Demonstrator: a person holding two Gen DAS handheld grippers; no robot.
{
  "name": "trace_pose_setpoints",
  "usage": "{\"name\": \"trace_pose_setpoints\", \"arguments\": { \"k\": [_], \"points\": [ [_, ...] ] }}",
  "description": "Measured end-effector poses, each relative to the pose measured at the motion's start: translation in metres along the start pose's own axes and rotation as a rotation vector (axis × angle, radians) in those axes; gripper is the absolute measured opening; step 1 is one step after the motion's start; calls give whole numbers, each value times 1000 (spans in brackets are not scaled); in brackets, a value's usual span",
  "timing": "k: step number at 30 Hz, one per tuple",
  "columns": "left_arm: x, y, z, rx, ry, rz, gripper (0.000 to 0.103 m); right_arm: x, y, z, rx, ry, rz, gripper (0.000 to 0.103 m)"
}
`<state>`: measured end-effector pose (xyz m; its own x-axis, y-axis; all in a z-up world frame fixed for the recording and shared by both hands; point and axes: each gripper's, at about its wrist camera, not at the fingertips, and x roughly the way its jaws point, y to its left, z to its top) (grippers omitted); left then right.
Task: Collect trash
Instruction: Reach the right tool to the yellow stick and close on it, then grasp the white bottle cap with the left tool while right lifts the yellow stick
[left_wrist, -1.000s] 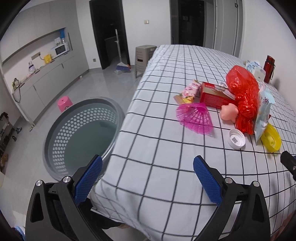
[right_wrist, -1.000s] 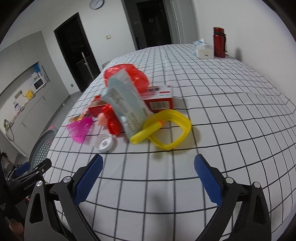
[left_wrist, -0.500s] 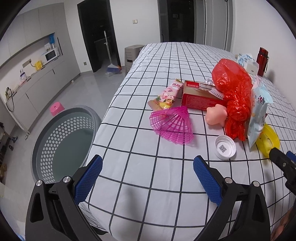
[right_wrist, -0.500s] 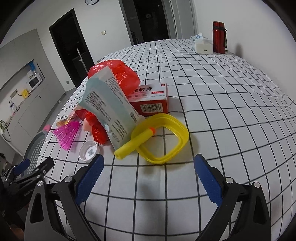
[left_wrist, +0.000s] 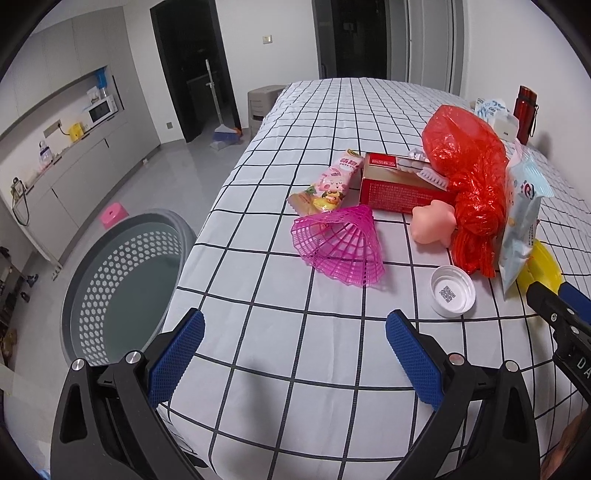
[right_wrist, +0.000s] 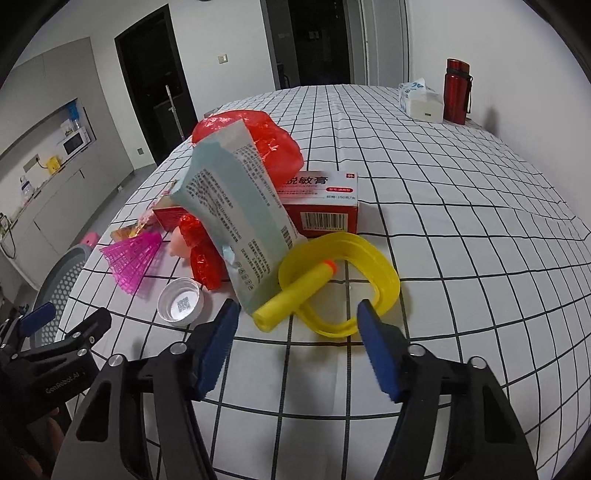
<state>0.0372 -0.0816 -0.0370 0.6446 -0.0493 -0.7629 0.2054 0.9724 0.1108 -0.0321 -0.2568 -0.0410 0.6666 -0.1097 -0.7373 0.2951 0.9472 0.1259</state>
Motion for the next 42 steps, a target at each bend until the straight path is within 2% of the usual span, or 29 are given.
{"name": "trace_pose_setpoints", "arguments": {
  "k": [7, 13, 21, 29, 35, 42],
  "points": [
    [-1, -1, 0, -4, -3, 4, 97, 3, 5, -2, -20, 14, 24, 30],
    [-3, -4, -1, 1, -5, 2, 97, 0, -7, -5, 13, 19, 58, 19],
    [-6, -12, -2, 20, -9, -30, 97, -14, -26, -4, 72, -6, 108, 14],
    [-6, -32, 6, 50, -23, -114, 97, -32, -50, 1, 121, -72, 132, 14],
    [1, -54, 9, 79, -2, -169, 97, -38, -73, 1, 159, -107, 118, 14],
    [19, -75, 11, 100, 41, -155, 97, -34, -84, -1, 181, -107, 140, 14]
  ]
}}
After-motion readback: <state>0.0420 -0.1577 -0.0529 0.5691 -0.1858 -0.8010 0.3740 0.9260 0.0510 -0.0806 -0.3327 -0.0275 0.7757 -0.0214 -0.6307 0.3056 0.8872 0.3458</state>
